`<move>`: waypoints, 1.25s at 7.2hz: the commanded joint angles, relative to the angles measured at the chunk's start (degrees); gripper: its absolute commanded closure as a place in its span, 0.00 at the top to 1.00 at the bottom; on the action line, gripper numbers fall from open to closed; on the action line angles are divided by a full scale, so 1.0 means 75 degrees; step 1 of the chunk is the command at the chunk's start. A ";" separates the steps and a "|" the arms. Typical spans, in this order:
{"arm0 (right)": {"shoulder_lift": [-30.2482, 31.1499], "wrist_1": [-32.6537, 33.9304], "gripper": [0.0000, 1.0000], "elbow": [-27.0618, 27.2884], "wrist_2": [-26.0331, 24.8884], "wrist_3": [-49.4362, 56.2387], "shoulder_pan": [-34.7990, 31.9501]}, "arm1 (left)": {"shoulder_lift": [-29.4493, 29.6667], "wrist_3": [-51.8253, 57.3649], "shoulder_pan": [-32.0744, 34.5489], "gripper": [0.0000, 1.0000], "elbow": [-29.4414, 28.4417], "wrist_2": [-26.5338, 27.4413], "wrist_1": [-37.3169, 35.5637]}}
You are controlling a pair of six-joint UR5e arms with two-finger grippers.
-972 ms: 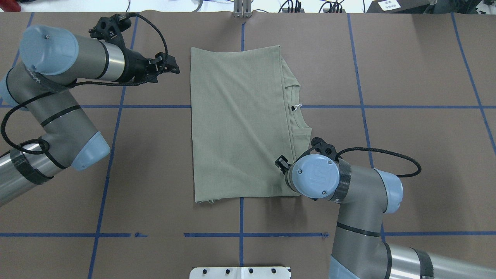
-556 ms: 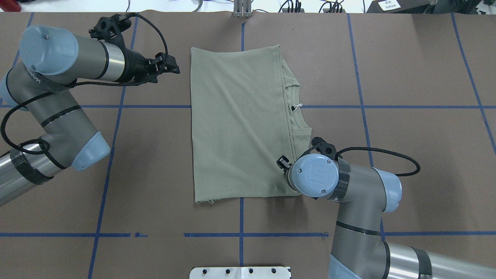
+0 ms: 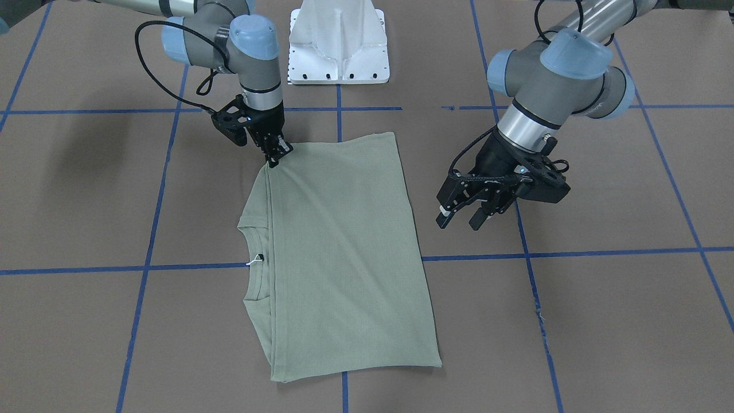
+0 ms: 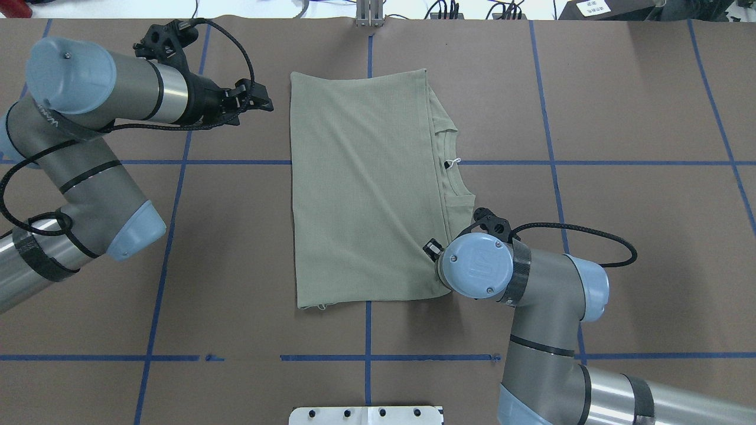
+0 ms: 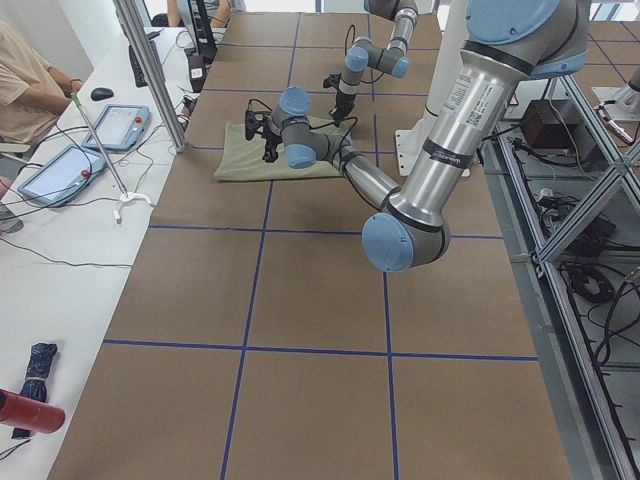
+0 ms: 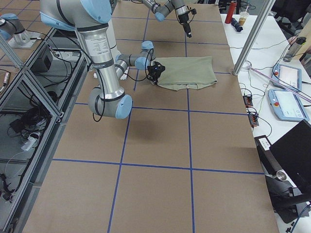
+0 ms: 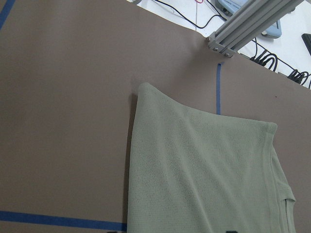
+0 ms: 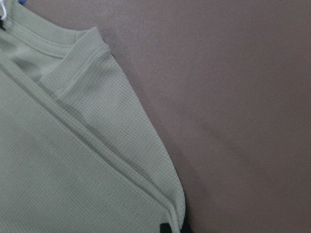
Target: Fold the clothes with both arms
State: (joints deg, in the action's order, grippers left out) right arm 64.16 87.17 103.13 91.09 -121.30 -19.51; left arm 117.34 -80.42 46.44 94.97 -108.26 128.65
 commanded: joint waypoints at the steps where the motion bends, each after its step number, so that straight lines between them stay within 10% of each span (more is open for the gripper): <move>1: -0.0023 0.0003 0.00 0.0054 0.0054 0.0013 -0.0024 | -0.0001 0.0000 0.0007 0.79 0.0017 -0.0002 0.0004; 9: 0.0375 0.1151 0.00 0.1683 -0.0063 -0.0291 0.0527 | -0.0843 -0.3337 -0.3118 0.79 0.1821 0.1132 -0.1063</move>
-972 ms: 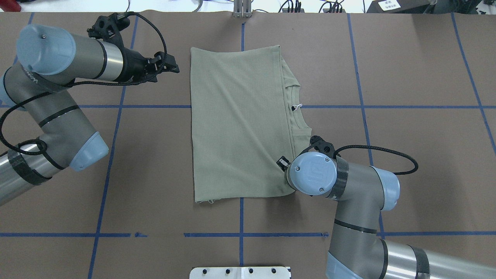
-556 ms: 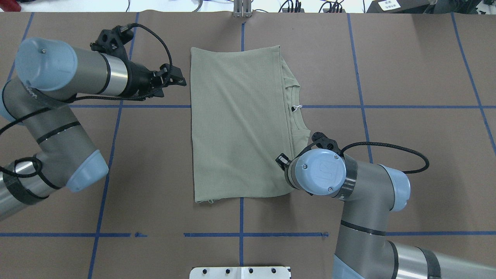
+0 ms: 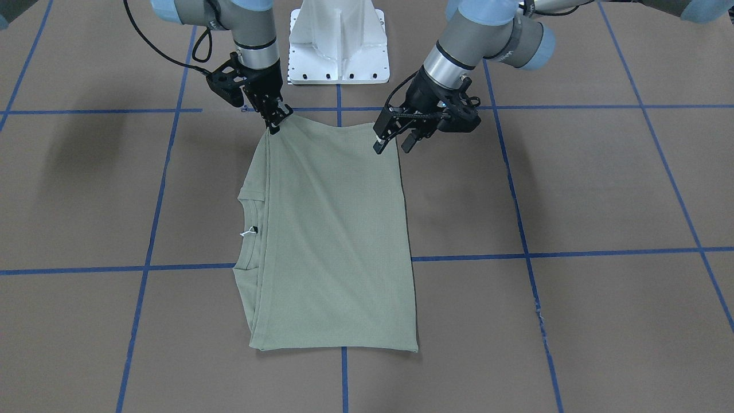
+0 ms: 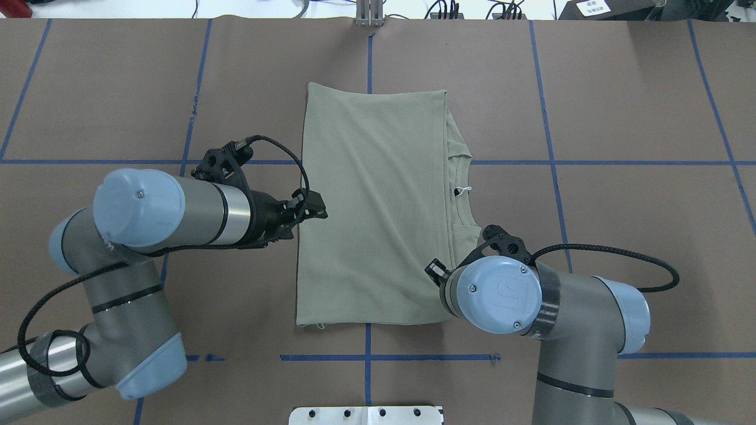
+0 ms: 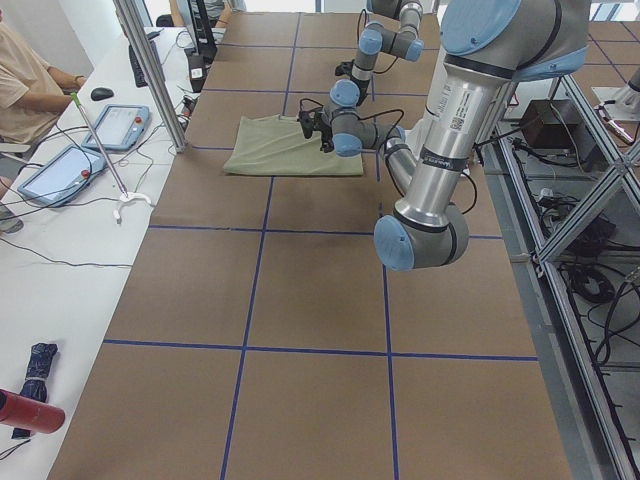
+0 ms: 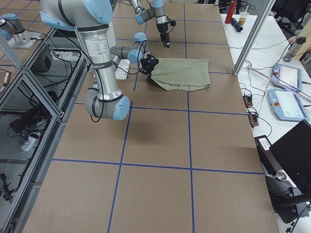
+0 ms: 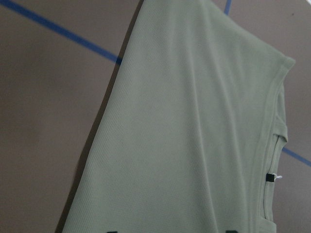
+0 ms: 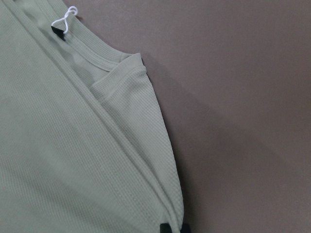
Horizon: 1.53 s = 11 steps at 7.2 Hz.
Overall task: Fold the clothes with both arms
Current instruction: 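Move the left gripper to the shirt's near edge while the right gripper holds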
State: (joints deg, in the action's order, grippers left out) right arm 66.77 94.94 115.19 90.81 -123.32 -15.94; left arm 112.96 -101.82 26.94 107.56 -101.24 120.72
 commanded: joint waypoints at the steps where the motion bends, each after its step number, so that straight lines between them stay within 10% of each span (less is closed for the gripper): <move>1: 0.0085 0.0115 0.00 0.0075 -0.0026 -0.0022 0.0051 | -0.0446 -0.0706 -0.0859 0.79 0.0212 0.0314 -0.0006; 9: 0.0085 0.0115 0.00 0.0063 -0.0014 -0.0011 0.0063 | -0.0518 -0.0908 -0.1765 0.74 -0.0337 0.0655 -0.0006; 10: 0.0097 0.0104 0.00 0.0063 -0.0014 -0.0011 0.0063 | -0.0495 -0.0920 -0.1765 0.69 -0.0349 0.0667 -0.0006; 11: 0.0086 0.0115 0.00 0.0063 -0.0014 -0.0011 0.0063 | -0.0495 -0.1001 -0.1765 0.42 -0.0349 0.0667 -0.0006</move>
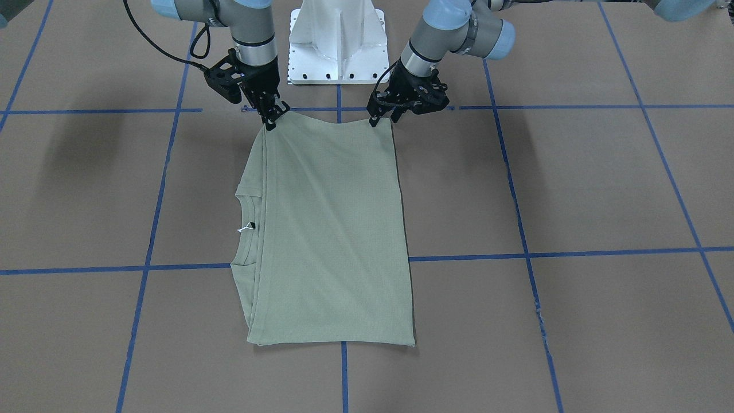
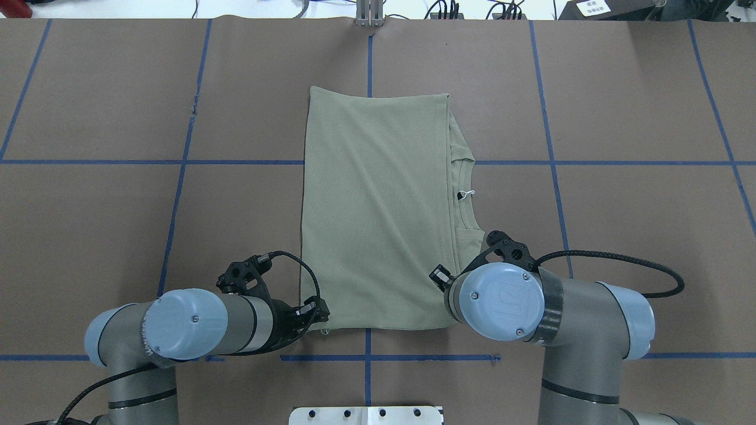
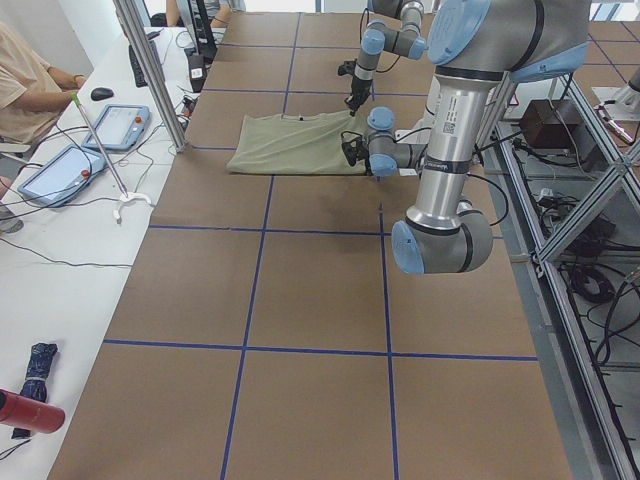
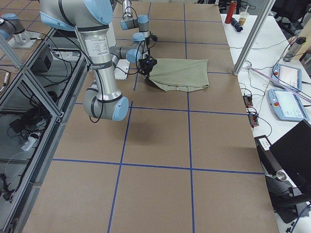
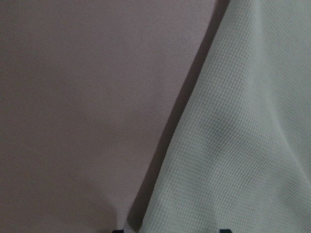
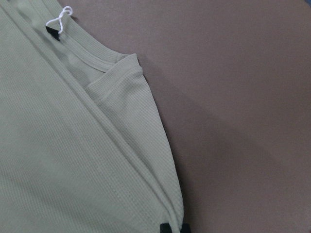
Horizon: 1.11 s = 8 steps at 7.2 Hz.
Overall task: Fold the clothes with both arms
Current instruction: 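Grasp the near edge of the shirt with both grippers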
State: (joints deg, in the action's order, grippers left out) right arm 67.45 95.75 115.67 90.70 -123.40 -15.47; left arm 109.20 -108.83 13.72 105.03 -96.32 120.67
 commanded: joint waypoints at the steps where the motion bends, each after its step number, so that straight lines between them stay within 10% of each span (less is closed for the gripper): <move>1: -0.0005 -0.0005 0.00 -0.0001 0.0000 0.0000 0.0000 | -0.0005 -0.0067 -0.0001 0.04 0.0000 0.0011 0.0000; 8: -0.0030 0.0006 0.00 0.0466 -0.0290 -0.0012 0.0630 | -0.1489 -0.0091 0.0011 0.00 0.2186 0.0011 -0.0012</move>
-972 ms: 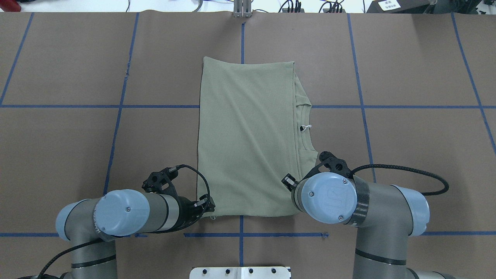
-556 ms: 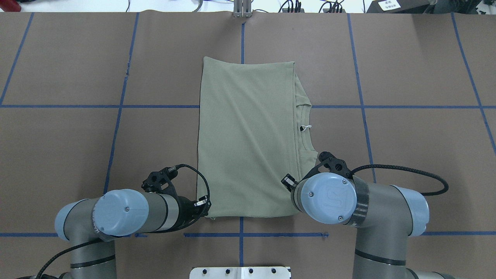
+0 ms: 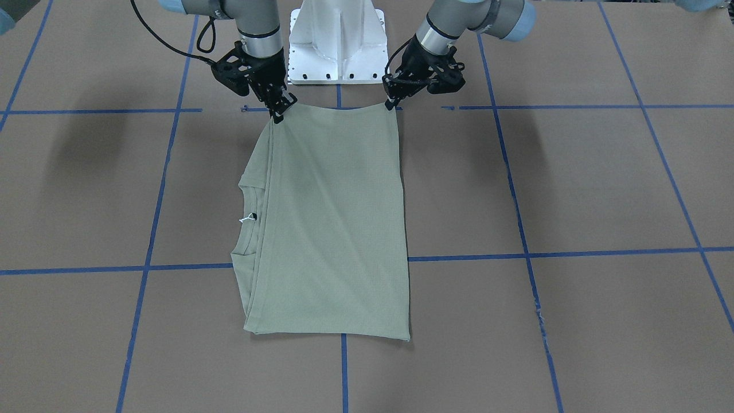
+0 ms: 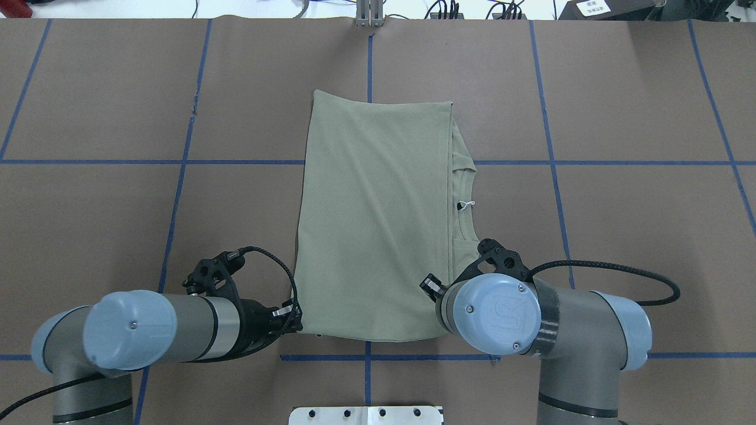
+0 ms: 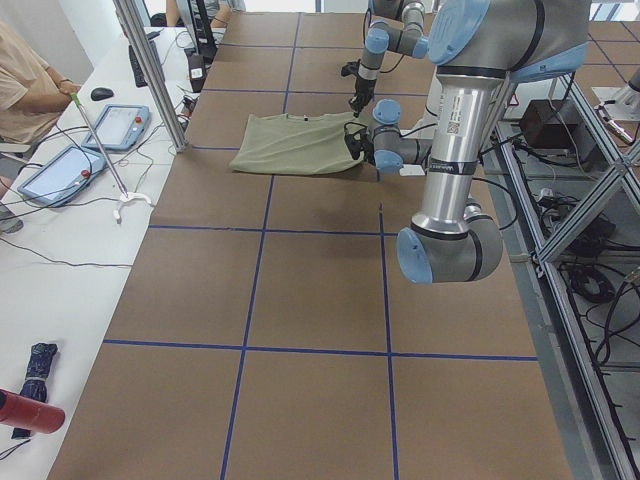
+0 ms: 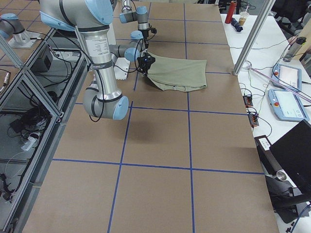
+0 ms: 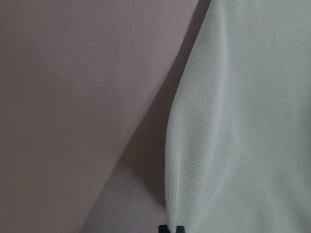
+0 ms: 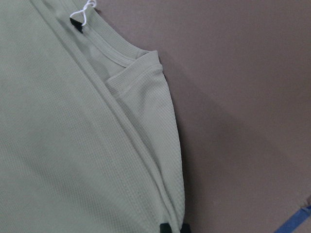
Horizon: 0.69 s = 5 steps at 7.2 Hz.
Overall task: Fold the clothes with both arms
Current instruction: 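Grasp the near edge of the shirt with both grippers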
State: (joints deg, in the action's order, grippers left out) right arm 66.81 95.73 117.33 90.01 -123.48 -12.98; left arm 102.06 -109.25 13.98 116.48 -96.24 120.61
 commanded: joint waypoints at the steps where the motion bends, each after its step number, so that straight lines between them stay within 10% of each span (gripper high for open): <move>1: 0.0069 0.0010 0.00 0.0409 -0.0247 0.0000 0.0474 | -0.0727 -0.0290 -0.0094 0.00 0.1024 0.0000 -0.0015; 5: 0.0864 0.0045 0.00 0.1742 -0.0329 -0.0012 0.0782 | -0.0461 -0.0867 -0.0400 0.00 0.2302 0.0024 -0.1054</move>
State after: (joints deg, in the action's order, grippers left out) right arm 71.53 95.99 126.77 87.62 -123.57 -6.61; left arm 97.60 -115.82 10.47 130.47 -95.92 116.01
